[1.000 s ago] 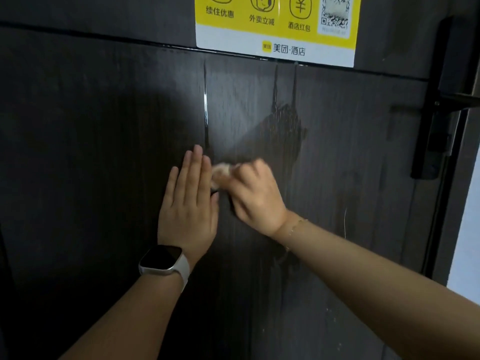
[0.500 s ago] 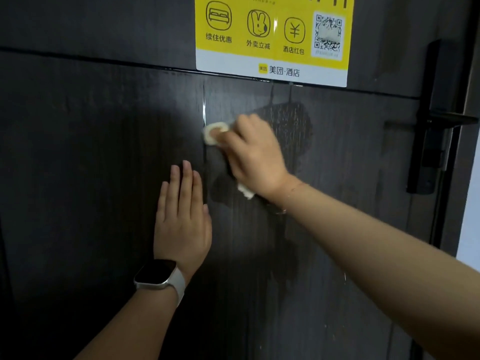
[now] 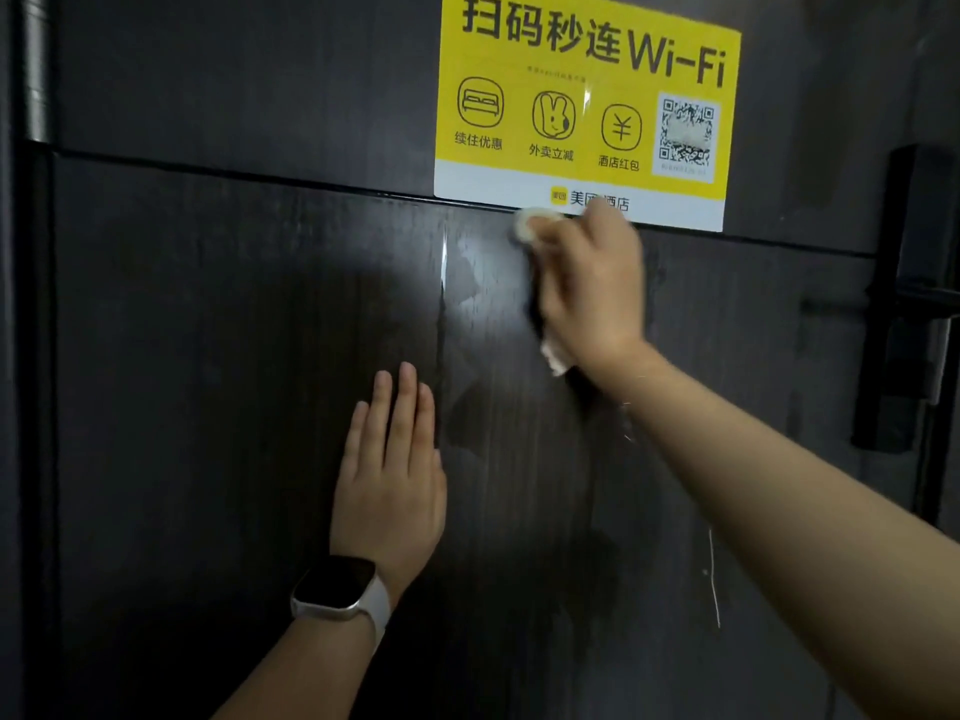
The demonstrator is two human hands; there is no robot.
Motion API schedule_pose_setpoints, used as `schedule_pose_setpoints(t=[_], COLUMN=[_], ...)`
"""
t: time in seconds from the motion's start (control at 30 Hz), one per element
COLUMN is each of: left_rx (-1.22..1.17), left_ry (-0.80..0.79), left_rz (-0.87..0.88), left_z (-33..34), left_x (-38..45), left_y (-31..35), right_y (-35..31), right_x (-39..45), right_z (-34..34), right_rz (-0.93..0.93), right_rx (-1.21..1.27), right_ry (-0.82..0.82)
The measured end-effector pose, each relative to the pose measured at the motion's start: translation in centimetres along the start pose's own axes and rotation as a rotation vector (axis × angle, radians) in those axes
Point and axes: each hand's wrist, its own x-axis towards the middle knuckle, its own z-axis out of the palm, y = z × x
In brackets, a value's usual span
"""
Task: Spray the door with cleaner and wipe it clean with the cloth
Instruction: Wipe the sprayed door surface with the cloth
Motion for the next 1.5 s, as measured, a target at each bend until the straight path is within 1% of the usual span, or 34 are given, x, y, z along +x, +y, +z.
schedule_pose_setpoints(t=[0.1, 0.17, 0.23, 0.3, 0.37, 0.43, 0.5, 0.6, 0.73, 0.77, 0.87, 0.93, 0.97, 1.03, 1.07, 1.13, 1.17, 1.23, 1.33, 1.4, 1.5], left_rx=[0.006, 0.013, 0.016, 0.033, 0.047, 0.056, 0.057, 0.022, -0.033, -0.053, -0.119, -0.167, -0.176, -0.141, -0.123, -0.105, -0.082, -0.021, -0.033, -0.037, -0.025], left_ry=[-0.007, -0.004, -0.007, -0.009, -0.015, -0.021, -0.018, -0.020, -0.025, -0.029, -0.038, -0.006, 0.020, 0.077, 0.096, 0.095, 0.079, 0.056, 0.078, 0.092, 0.083], left_rz=[-0.001, -0.002, -0.006, -0.007, -0.010, -0.009, -0.009, -0.038, -0.074, -0.097, -0.174, -0.173, -0.154, -0.139, -0.176, -0.291, -0.312, -0.264, -0.227, -0.228, -0.204], left_z=[0.1, 0.1, 0.0, 0.0, -0.1, -0.2, -0.2, -0.2, -0.7, -0.9, -2.1, -3.0, -3.4, -3.9, -4.0, -3.8, -3.6, -3.0, -2.6, -2.5, -2.6], left_x=[-0.1, 0.0, 0.0, 0.1, 0.1, 0.1, 0.1, 0.2, 0.4, 0.5, 0.7, 1.6, 2.3, 3.8, 4.4, 4.7, 4.4, 3.4, 3.1, 3.1, 3.0], left_y=[0.0, 0.1, 0.1, 0.1, 0.2, 0.1, 0.1, 0.3, 0.6, 0.7, 1.4, 1.3, 0.7, -1.3, -2.6, -4.6, -5.3, -6.0, -6.2, -6.2, -6.3], right_y=[5.4, 5.1, 1.8, -2.7, -5.8, -6.0, -4.0, 0.7, 7.7, 8.8, 9.5, 7.9, 6.4, 2.7, 0.7, -3.3, -4.9, -6.7, -7.0, -7.2, -7.8], right_x=[-1.0, -0.9, 0.2, 1.3, 2.3, 2.9, 3.1, 2.1, 0.0, -0.4, -1.0, -1.3, -1.4, -1.3, -0.8, 0.9, 1.9, 3.7, 4.2, 1.2, -7.4], right_z=[-2.8, -2.7, -1.1, 0.8, 2.1, 2.0, 0.7, -2.0, -5.9, -6.4, -6.2, -5.0, -4.1, -2.0, -0.8, 1.6, 2.6, 4.0, 3.9, 3.1, 0.8], right_rz=[0.325, 0.397, 0.327, 0.169, 0.056, -0.038, -0.099, -0.059, 0.175, 0.221, 0.320, 0.368, 0.362, 0.289, 0.222, 0.032, -0.062, -0.181, -0.233, -0.335, -0.606], right_rx=[-0.090, -0.067, -0.022, 0.056, 0.082, 0.046, -0.004, -0.080, -0.214, -0.211, -0.097, -0.023, 0.025, 0.137, 0.193, 0.266, 0.277, 0.274, 0.259, 0.271, 0.264], right_ry=[0.064, 0.080, 0.055, 0.007, -0.021, -0.050, -0.110, -0.171, -0.205, -0.200, -0.116, -0.040, -0.010, 0.011, 0.004, -0.042, -0.061, -0.075, -0.092, -0.191, -0.465])
